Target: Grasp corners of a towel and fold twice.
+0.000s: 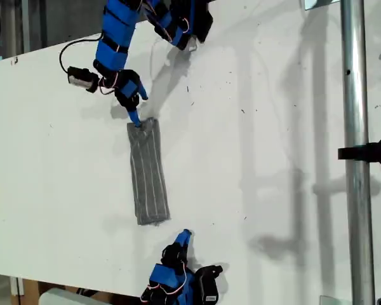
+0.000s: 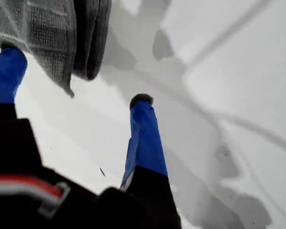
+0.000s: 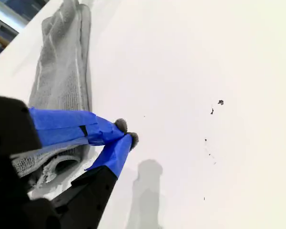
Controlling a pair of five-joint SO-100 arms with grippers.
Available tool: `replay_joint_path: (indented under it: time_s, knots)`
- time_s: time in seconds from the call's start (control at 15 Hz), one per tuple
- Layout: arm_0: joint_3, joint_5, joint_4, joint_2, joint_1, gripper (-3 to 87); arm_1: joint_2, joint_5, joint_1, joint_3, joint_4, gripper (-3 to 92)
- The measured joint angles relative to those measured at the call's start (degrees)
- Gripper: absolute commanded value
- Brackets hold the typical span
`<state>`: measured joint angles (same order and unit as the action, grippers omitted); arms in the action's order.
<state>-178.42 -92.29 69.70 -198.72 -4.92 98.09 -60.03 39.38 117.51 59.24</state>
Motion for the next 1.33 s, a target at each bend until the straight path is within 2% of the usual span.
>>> replay_joint_path:
  time_s: [0.13, 0.27, 0.33, 0.4, 0.53, 0.67, 0.87, 1.0, 1.13, 1.27, 1.33]
  knots:
    - [0.0, -1.3, 0.4, 0.0, 0.2, -2.1, -16.8, 0.0, -0.4, -11.5, -2.7, 44.4]
    - [0.0, -1.8, 0.4, 0.0, 0.2, -2.1, -29.7, -1.1, -2.5, -24.9, -0.3, 42.1]
    - [0.0, -2.0, 0.4, 0.0, 0.2, -2.0, -33.6, -1.8, -4.0, -31.1, 0.4, 34.9]
    - [0.0, -2.0, 0.4, 0.0, 0.2, -2.0, -36.0, -2.5, -5.7, -35.3, 0.3, 8.2]
    - [0.0, -2.0, 0.4, 0.0, 0.2, -1.9, -36.7, -6.2, -9.0, -38.0, -1.1, -0.2]
    - [0.0, -2.0, 0.9, 0.0, -0.4, -1.8, -35.2, -6.2, -9.9, -37.4, 0.2, -0.3]
    - [0.0, -1.8, 1.2, 0.0, -0.4, -1.2, -14.9, -2.5, -6.0, -19.5, 10.1, -0.3]
    - [0.0, -0.6, 1.2, 0.0, -1.5, -1.0, 7.2, -1.3, -1.5, -8.4, 23.2, -0.3]
    - [0.0, 0.2, 1.1, 0.0, -2.0, -1.0, 26.6, -1.1, -0.4, -8.0, 36.9, -0.3]
    - [0.0, 0.2, 1.1, 0.0, -1.9, -0.7, 30.8, -2.5, -1.5, -8.0, 38.1, -0.3]
    - [0.0, 0.2, 1.1, 0.0, -1.9, -0.4, 27.1, -4.7, -5.1, -8.0, 32.3, -0.3]
